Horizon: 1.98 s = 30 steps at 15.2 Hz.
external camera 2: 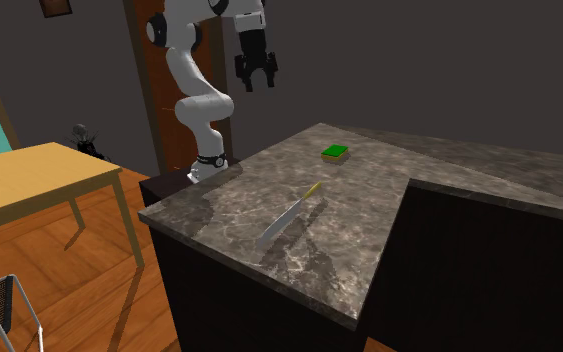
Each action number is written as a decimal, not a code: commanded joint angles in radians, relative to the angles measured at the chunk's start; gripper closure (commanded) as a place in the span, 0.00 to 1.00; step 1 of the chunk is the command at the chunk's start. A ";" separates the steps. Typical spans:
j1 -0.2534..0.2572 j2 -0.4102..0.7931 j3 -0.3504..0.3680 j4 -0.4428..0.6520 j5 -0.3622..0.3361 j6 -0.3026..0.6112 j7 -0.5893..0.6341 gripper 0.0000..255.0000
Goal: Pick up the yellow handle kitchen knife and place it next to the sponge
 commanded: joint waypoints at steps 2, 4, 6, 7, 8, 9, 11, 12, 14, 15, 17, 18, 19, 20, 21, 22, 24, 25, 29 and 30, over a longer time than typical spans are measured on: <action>-0.010 0.035 0.017 0.005 0.005 0.026 0.046 0.00; -0.032 0.107 0.049 0.021 0.012 0.075 0.137 0.00; -0.054 0.183 0.079 0.044 0.014 0.120 0.228 0.00; -0.066 0.222 0.093 0.057 0.014 0.140 0.273 0.00; -0.077 0.261 0.105 0.072 0.012 0.159 0.319 0.00; -0.088 0.300 0.116 0.089 0.009 0.177 0.364 0.00; -0.109 0.380 0.136 0.126 0.000 0.209 0.455 0.00; -0.120 0.420 0.144 0.146 -0.006 0.223 0.500 0.00; -0.139 0.500 0.157 0.189 -0.020 0.247 0.590 0.00; -0.147 0.539 0.161 0.211 -0.028 0.257 0.635 0.00; -0.162 0.618 0.166 0.259 -0.045 0.273 0.722 0.00; -0.169 0.656 0.166 0.284 -0.054 0.279 0.765 0.00; -0.175 0.695 0.165 0.310 -0.062 0.284 0.807 0.00; -0.181 0.732 0.163 0.336 -0.071 0.288 0.849 0.00; -0.185 0.770 0.159 0.363 -0.078 0.291 0.889 0.00; -0.189 0.807 0.154 0.389 -0.085 0.293 0.929 0.00; -0.196 0.878 0.141 0.444 -0.096 0.295 1.004 0.00; -0.199 0.913 0.133 0.471 -0.101 0.294 1.040 0.00; -0.212 1.047 0.096 0.581 -0.107 0.288 1.175 0.00; -0.216 1.079 0.086 0.608 -0.106 0.286 1.206 0.00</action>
